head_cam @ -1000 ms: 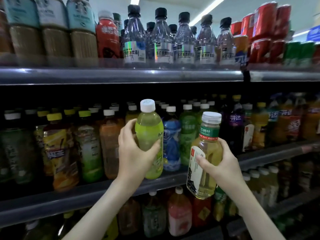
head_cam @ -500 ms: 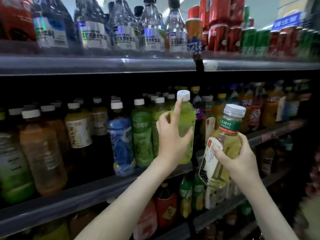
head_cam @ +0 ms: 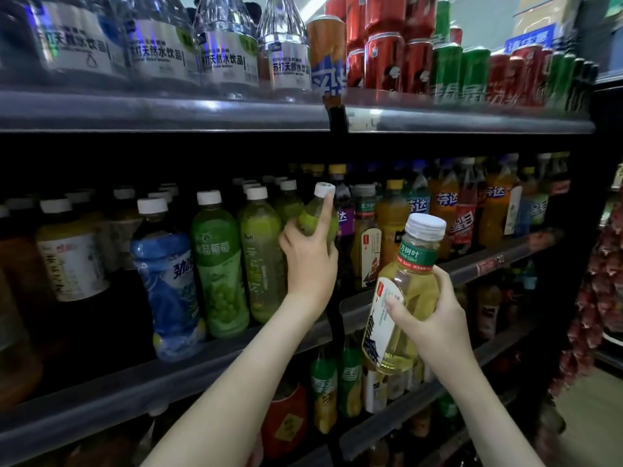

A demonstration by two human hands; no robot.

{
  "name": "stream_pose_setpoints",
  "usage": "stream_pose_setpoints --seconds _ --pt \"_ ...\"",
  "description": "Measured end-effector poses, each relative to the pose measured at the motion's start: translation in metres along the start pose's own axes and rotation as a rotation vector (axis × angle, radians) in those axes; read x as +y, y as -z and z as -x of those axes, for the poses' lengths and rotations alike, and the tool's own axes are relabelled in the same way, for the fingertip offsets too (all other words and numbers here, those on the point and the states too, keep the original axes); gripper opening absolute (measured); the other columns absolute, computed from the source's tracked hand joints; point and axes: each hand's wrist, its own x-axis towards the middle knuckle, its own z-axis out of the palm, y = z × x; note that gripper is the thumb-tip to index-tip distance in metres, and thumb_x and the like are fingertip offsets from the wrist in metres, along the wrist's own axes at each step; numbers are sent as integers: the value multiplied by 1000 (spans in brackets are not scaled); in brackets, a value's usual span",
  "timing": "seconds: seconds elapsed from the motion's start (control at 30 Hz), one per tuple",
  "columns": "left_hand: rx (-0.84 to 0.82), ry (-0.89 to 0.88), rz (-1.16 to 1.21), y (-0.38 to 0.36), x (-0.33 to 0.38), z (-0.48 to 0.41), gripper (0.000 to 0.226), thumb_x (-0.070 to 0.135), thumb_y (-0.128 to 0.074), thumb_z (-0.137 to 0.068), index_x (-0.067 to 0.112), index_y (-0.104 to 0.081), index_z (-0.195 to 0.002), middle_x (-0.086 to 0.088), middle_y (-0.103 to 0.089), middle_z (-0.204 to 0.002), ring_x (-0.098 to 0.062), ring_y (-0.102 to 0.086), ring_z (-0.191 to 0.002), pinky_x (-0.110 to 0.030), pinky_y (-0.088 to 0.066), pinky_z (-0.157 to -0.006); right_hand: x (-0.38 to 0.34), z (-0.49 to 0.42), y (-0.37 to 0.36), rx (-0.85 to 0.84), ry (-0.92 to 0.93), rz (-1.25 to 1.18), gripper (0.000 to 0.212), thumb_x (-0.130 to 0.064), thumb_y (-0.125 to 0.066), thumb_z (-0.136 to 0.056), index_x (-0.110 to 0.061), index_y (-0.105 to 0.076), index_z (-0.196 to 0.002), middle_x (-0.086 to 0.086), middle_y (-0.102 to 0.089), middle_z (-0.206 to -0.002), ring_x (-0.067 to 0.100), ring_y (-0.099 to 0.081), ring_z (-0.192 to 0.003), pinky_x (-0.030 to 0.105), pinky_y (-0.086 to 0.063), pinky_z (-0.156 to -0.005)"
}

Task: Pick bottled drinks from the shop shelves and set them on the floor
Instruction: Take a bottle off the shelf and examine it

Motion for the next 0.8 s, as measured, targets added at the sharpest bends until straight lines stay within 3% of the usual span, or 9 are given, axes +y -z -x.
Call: stream_pose_setpoints --seconds 0.1,0.2,0.33,0.5,0.57,0.67,0.73,0.8 --pt "-59 48 -147 0 4 -10 89 16 -53 -95 47 14 -146 -24 -31 -129 -38 -33 -111 -42 -44 -86 2 -5 -4 -10 -2 -14 54 -41 -77 -70 -58 -42 -107 -38 -61 -98 -14 -60 -90 3 -45 -63" --pt "-105 31 -460 3 6 -16 90 29 -55 -95 30 16 -151 -27 -38 -124 -38 -42 -104 -36 -46 -77 5 -8 -10 -31 -7 -27 53 -41 -77 -71 -55 -42 -108 -38 -60 -99 -14 -59 -91 3 -45 -64" --pt "-3 -101 -832 12 5 -16 82 30 -62 -84 11 -19 -150 -16 -47 -129 -28 -46 -112 -32 -41 -86 6 -6 -20 -55 -5 -39 51 -38 -77 -73 -54 -42 -106 -41 -60 -96 -16 -59 -88 4 -45 -63" --pt "9 -173 -819 25 -7 -13 67 35 -58 -87 15 -32 -146 -14 -44 -137 -29 -45 -120 -38 -38 -96 3 -6 -31 -88 -13 -104 51 -34 -78 -74 -50 -43 -107 -40 -61 -95 -15 -60 -89 1 -44 -64" --pt "-16 -211 -685 31 -7 -6 59 37 -55 -90 18 -38 -144 -13 -42 -141 -29 -41 -126 -42 -32 -102 1 -6 -33 -105 -27 -153 50 -35 -78 -74 -48 -45 -109 -36 -63 -97 -10 -62 -90 6 -48 -65" --pt "-120 -220 -194 43 -5 12 45 39 -47 -96 24 -48 -138 -2 -45 -139 -21 -33 -131 -41 -21 -106 -2 -3 -32 -171 -67 -279 54 -45 -80 -68 -46 -50 -113 -23 -67 -101 1 -66 -94 19 -53 -72" --pt "-346 -107 239 58 -6 31 47 51 -44 -94 33 -47 -137 12 -52 -131 -3 -40 -126 -32 -31 -105 -5 0 -32 -244 -70 -372 53 -50 -75 -63 -45 -55 -113 -12 -70 -104 11 -68 -97 29 -55 -76" --pt "-646 92 552 73 -11 54 68 73 -44 -81 44 -33 -142 21 -55 -128 9 -50 -116 -23 -41 -100 -9 5 -36 -310 -62 -465 50 -46 -73 -66 -41 -59 -113 -3 -71 -106 19 -69 -97 33 -56 -76"
